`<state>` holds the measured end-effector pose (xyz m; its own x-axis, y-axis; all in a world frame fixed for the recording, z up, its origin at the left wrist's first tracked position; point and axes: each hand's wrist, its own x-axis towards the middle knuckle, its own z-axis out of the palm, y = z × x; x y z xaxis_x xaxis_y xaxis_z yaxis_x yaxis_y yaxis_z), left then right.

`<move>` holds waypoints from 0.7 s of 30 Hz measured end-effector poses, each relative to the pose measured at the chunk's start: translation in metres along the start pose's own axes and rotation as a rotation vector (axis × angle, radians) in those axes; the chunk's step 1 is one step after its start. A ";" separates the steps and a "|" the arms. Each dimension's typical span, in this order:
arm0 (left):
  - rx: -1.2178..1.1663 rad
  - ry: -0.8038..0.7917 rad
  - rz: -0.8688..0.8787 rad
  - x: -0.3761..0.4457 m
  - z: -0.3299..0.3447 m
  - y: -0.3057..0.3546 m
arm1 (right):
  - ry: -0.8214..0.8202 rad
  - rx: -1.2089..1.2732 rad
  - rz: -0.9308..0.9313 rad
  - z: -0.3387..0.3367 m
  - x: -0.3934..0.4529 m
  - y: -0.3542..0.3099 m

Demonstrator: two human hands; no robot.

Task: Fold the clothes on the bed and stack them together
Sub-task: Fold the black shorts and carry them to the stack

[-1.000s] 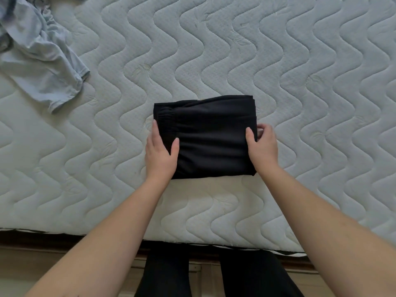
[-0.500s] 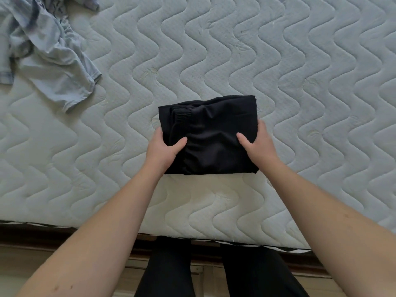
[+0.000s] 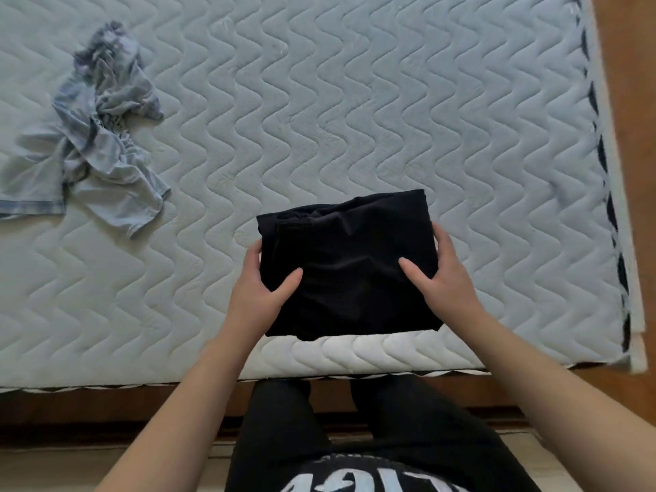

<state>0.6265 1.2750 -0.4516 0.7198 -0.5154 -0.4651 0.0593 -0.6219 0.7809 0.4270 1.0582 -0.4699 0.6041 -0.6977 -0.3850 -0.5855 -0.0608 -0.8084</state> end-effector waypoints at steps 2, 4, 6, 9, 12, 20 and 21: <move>0.011 -0.029 0.013 -0.023 0.008 0.023 | 0.013 -0.004 -0.005 -0.027 -0.023 -0.008; 0.023 -0.057 0.040 -0.045 0.017 0.046 | 0.032 0.008 -0.008 -0.053 -0.044 -0.017; 0.055 -0.070 0.081 -0.063 0.023 0.069 | 0.062 0.020 -0.033 -0.076 -0.062 -0.024; 0.075 -0.051 0.131 -0.082 0.030 0.101 | 0.103 0.041 -0.068 -0.105 -0.086 -0.030; 0.092 -0.036 0.185 -0.096 0.037 0.128 | 0.148 0.072 -0.088 -0.128 -0.105 -0.032; 0.155 -0.114 0.329 -0.116 0.057 0.165 | 0.320 0.189 -0.056 -0.157 -0.153 -0.022; 0.169 -0.129 0.345 -0.117 0.058 0.166 | 0.339 0.201 -0.044 -0.156 -0.160 -0.019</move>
<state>0.5116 1.1978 -0.2919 0.5846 -0.7735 -0.2448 -0.2926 -0.4824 0.8256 0.2571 1.0595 -0.3234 0.3939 -0.8955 -0.2069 -0.4256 0.0218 -0.9046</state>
